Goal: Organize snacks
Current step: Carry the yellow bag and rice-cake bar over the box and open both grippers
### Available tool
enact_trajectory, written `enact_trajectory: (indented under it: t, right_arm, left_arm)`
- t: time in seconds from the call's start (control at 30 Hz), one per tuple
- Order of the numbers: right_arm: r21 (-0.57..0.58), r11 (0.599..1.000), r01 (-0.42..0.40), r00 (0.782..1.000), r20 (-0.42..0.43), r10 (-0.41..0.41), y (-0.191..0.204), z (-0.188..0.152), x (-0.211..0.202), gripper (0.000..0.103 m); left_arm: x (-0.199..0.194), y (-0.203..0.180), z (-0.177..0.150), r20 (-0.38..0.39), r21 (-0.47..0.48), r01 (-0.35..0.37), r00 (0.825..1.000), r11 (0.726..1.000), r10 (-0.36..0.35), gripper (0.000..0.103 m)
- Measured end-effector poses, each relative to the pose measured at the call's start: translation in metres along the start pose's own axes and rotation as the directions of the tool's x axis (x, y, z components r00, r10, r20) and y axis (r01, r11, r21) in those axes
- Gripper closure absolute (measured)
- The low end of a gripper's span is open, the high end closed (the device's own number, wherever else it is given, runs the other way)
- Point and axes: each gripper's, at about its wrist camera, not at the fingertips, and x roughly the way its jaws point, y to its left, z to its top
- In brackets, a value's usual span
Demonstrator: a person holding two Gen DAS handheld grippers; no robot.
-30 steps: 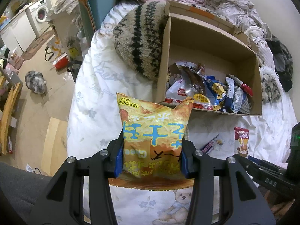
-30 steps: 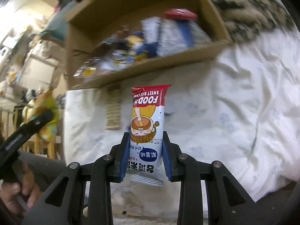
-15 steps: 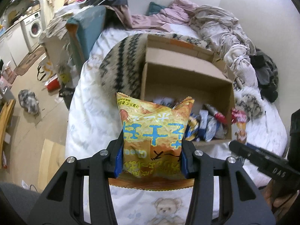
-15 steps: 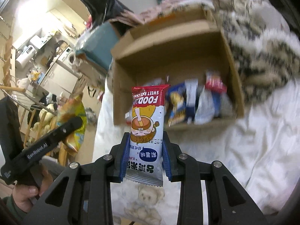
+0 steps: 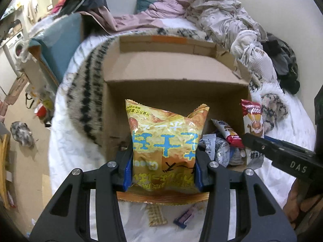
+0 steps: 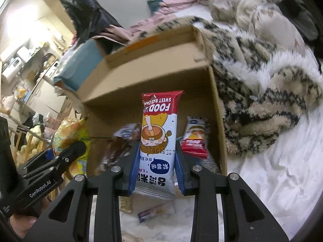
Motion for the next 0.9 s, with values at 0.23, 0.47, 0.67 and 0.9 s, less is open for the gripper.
enact_trajectory:
  t: [0.23, 0.47, 0.67, 0.9]
  right_arm:
    - [0.008, 1.000, 0.019, 0.998, -0.053, -0.019, -0.007, -0.005, 0.023, 0.070]
    - [0.005, 1.000, 0.015, 0.998, -0.057, -0.015, -0.005, -0.003, 0.027, 0.069]
    - [0.015, 1.000, 0.020, 0.997, -0.074, -0.019, -0.011, -0.006, 0.031, 0.069]
    - [0.007, 1.000, 0.005, 0.996, -0.087, -0.005, -0.007, -0.007, 0.034, 0.069]
  left_arm:
    - [0.027, 0.006, -0.006, -0.065, -0.050, 0.044, 0.997, 0.998, -0.047, 0.060]
    - [0.029, 0.009, -0.007, -0.078, -0.073, 0.052, 0.995, 0.996, -0.058, 0.059]
    - [0.029, 0.004, -0.008, -0.093, -0.063, 0.074, 0.992, 0.995, -0.079, 0.059]
    - [0.027, 0.002, -0.006, -0.078, -0.054, 0.076, 0.994, 0.996, -0.080, 0.059]
